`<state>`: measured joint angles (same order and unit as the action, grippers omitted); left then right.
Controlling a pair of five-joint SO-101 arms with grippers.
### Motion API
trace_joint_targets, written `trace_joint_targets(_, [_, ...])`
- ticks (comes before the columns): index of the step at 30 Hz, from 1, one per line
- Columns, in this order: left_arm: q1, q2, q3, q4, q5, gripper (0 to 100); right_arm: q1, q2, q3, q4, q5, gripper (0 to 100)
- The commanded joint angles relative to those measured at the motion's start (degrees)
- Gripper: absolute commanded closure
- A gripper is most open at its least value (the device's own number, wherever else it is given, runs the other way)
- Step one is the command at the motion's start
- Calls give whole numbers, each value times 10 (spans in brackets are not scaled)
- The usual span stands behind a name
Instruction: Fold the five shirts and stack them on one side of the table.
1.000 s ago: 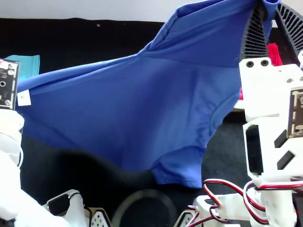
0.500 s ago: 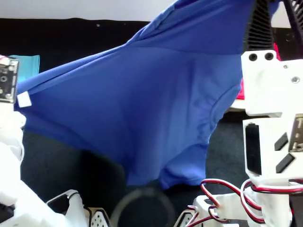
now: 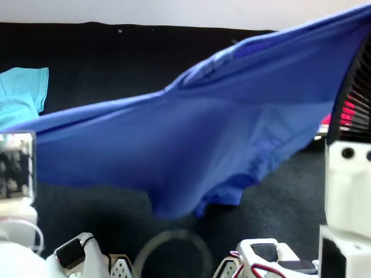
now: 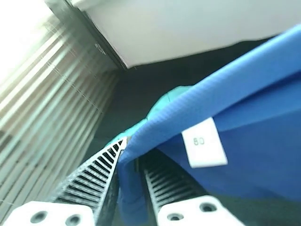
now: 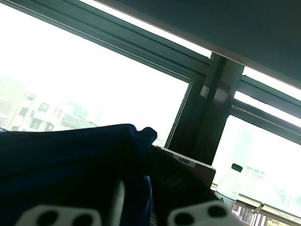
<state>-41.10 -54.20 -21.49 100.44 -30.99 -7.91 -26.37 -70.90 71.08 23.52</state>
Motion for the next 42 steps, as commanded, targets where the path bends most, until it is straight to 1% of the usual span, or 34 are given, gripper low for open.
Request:
trace_joint_targets(1, [13, -11, -6, 4, 2, 992, 7, -1, 1, -15, 7, 993])
trace_joint_targets(6, [40, -7, -5, 4, 2, 992, 7, 6, 4, -15, 7, 993])
trace_joint_targets(8, [54, -7, 15, 1, 2, 992, 7, 13, 21, -19, 7, 993])
trace_joint_targets(14, [145, 46, 114, 0, 2, 992, 7, 46, 77, -19, 5, 993])
trace_joint_targets(17, [184, 100, 131, -4, 2, 992, 6, 73, 119, -19, 4, 993])
trace_joint_targets(21, [197, 179, 130, -62, 2, 992, 6, 130, 167, -27, 4, 993])
trace_joint_targets(25, [197, 262, 128, -123, -1, 992, 6, 203, 196, -80, 4, 993])
trace_joint_targets(28, [196, 318, 98, -143, -22, 992, 5, 257, 196, -120, 4, 993])
trace_joint_targets(34, [196, 422, -43, -142, -40, 992, -11, 343, 192, -142, 4, 993])
trace_joint_targets(40, [189, 519, -169, -135, -49, 992, -17, 383, 192, -182, 4, 993])
trace_joint_targets(42, [182, 547, -206, -132, -63, 992, -19, 388, 192, -195, 4, 993])
